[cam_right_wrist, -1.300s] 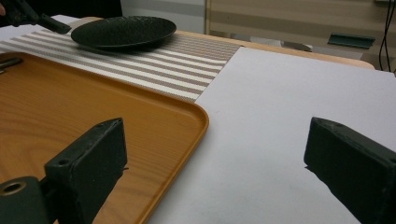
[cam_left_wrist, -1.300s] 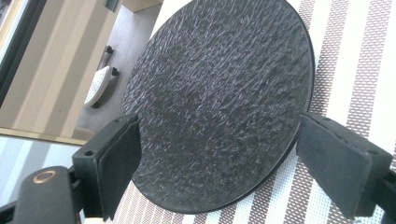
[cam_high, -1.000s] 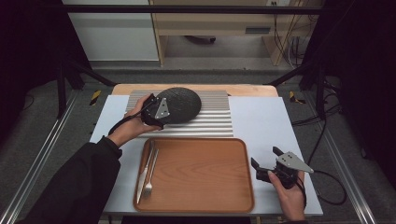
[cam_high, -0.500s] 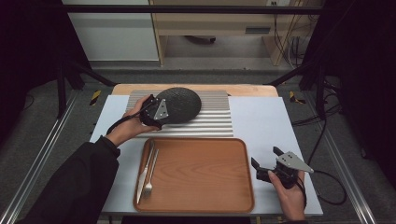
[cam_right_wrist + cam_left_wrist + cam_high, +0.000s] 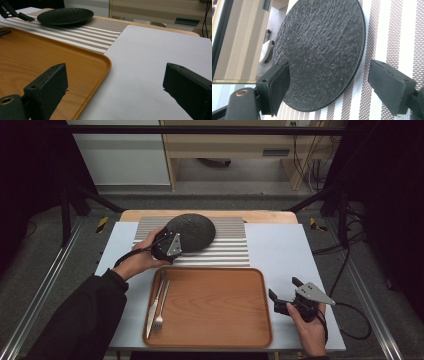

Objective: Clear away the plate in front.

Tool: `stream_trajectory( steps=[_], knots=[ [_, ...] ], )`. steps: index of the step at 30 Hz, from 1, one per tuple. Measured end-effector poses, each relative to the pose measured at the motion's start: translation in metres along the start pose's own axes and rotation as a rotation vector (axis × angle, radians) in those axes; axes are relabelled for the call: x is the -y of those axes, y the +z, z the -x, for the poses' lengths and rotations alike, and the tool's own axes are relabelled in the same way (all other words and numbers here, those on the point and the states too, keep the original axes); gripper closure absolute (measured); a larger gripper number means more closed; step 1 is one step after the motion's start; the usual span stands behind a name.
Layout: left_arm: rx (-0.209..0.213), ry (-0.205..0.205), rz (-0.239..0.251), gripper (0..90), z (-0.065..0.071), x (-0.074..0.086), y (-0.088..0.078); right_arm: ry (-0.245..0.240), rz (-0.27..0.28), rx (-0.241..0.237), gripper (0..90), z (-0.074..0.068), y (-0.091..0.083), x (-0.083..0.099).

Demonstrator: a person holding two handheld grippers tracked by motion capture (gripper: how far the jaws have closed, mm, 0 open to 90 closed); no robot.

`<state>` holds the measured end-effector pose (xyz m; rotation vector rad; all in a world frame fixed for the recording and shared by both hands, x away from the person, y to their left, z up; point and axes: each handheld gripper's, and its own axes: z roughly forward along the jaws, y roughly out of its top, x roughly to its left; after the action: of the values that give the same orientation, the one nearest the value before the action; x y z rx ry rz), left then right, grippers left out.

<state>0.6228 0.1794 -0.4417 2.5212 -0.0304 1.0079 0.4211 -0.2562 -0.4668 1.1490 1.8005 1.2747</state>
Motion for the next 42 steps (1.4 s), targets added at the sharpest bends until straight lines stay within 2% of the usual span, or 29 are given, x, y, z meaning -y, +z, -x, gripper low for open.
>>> stream_trajectory(
  steps=[3, 12, 23, 31, 38, 42],
  knots=[
    [0.003, 0.023, -0.011, 18.7, 0.005, -0.003, 0.004, 0.000, -0.001, 0.000, 6.0, 0.000, 0.000, 0.000],
    [-0.016, 0.045, -0.040, 24.1, 0.013, -0.012, 0.012, 0.002, -0.002, -0.002, 6.0, 0.000, 0.000, 0.000],
    [-0.045, 0.034, -0.062, 29.7, 0.019, -0.013, 0.022, -0.008, -0.009, -0.010, 6.3, -0.001, 0.001, 0.000],
    [-0.067, 0.052, -0.072, 34.3, 0.023, -0.015, 0.026, -0.002, -0.005, -0.009, 6.1, -0.001, 0.001, 0.000],
    [-0.076, 0.053, -0.069, 42.6, 0.022, -0.015, 0.027, -0.004, -0.008, -0.009, 6.2, 0.000, 0.001, 0.001],
    [-0.075, 0.074, -0.073, 48.2, 0.024, -0.015, 0.028, -0.004, -0.009, -0.009, 6.2, 0.000, 0.001, 0.001]
  ],
)
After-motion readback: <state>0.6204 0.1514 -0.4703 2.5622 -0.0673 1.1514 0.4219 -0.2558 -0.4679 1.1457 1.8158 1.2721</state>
